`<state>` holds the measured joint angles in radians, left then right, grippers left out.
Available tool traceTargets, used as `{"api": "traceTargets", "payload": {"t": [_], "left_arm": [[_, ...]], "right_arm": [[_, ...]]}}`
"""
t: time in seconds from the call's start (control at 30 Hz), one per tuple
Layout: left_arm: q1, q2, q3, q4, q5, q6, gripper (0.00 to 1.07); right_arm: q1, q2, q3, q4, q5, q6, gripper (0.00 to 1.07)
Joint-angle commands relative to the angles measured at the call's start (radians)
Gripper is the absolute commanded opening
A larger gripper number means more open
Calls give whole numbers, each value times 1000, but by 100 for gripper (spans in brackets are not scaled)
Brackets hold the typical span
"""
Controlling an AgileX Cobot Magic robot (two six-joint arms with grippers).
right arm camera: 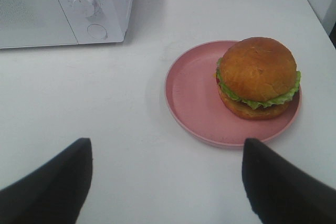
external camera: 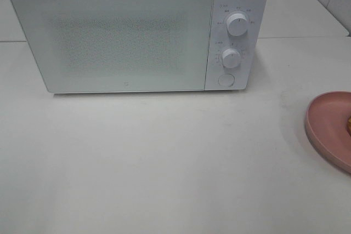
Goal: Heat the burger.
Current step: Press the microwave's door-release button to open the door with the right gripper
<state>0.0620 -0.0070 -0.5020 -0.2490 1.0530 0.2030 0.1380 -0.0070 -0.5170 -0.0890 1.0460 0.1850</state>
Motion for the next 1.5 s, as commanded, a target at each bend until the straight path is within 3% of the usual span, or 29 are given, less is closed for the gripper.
{"api": "traceTargets", "payload": {"t": [0.03, 0.73, 1.5], "left_arm": [[2, -21, 3, -4, -12, -1, 88], [2, -21, 3, -4, -12, -1, 88], [2, -21, 3, -4, -12, -1, 88]], "right_arm": [[-1, 34, -39, 13, -8, -4, 75], [-1, 338, -74, 14, -111, -4, 75], [-1, 691, -74, 14, -422, -38, 75]]}}
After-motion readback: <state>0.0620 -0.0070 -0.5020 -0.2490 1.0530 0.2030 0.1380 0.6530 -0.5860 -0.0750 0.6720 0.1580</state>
